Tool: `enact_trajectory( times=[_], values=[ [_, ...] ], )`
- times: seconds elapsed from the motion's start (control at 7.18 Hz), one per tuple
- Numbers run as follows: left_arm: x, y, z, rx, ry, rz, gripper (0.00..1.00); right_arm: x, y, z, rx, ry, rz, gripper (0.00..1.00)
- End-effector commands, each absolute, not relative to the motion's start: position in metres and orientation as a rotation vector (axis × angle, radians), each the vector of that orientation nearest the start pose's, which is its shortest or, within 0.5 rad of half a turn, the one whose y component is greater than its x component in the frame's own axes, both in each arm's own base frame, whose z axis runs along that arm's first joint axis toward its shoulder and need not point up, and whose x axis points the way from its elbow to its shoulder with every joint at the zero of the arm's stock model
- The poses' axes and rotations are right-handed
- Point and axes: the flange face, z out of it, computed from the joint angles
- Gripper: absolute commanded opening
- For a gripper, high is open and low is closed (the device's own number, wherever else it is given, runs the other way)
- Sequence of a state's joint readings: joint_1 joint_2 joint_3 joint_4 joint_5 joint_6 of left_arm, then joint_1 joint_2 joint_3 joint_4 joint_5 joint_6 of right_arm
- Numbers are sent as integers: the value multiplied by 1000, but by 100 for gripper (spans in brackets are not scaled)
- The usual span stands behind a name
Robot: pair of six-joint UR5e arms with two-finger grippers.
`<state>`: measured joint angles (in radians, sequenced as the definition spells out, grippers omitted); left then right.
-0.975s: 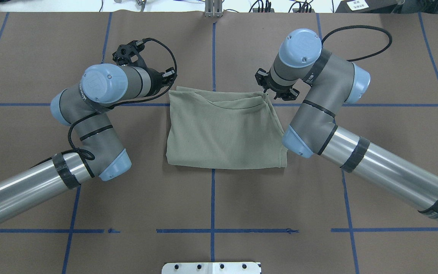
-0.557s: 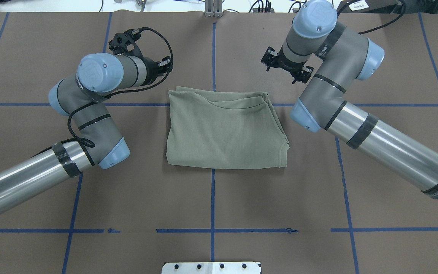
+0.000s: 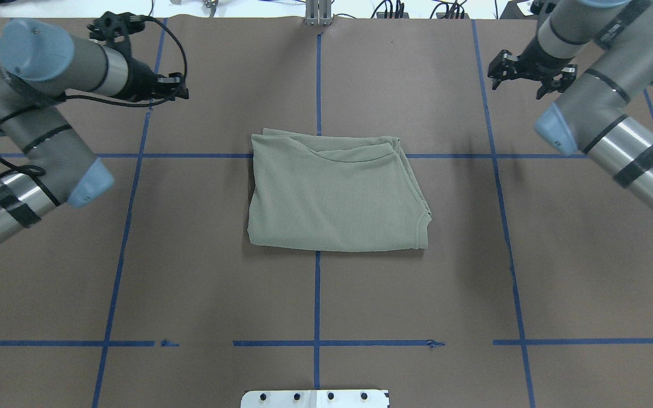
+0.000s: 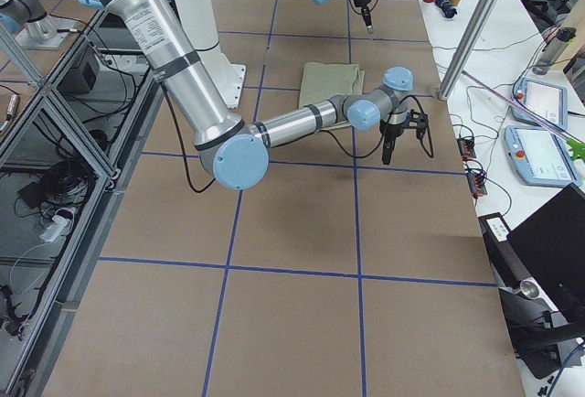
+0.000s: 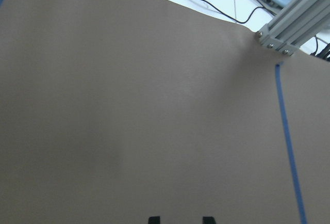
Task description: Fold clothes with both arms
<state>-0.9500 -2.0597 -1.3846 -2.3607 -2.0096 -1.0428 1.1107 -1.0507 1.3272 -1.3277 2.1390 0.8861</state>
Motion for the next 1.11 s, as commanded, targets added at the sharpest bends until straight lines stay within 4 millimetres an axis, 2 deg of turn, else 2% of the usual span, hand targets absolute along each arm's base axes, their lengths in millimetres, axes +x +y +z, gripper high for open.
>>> enact_trajectory(
  times=[0.0,0.14,0.28,0.42,0.56,0.7,0.84,0.98],
  values=[
    [226,-623,428,443,1011,-25,44,-112,-676,516,60,-785,156,100],
    [184,-627,450,426,937,31,49,-70,-673,530,55,-780,130,100],
    [124,-611,471,424,851,105,52,-37,-668,545,53,-757,56,100],
    [77,-607,477,415,780,167,100,0,-656,561,48,-743,18,100],
    [56,-584,492,348,773,171,100,11,-639,580,41,-744,-12,100],
    [49,-556,509,284,836,165,100,12,-632,590,46,-743,-34,100],
    [29,-527,500,270,937,152,100,13,-629,583,61,-741,-40,100],
    [15,-518,503,272,941,128,100,13,-625,589,42,-742,-33,100]
  ],
)
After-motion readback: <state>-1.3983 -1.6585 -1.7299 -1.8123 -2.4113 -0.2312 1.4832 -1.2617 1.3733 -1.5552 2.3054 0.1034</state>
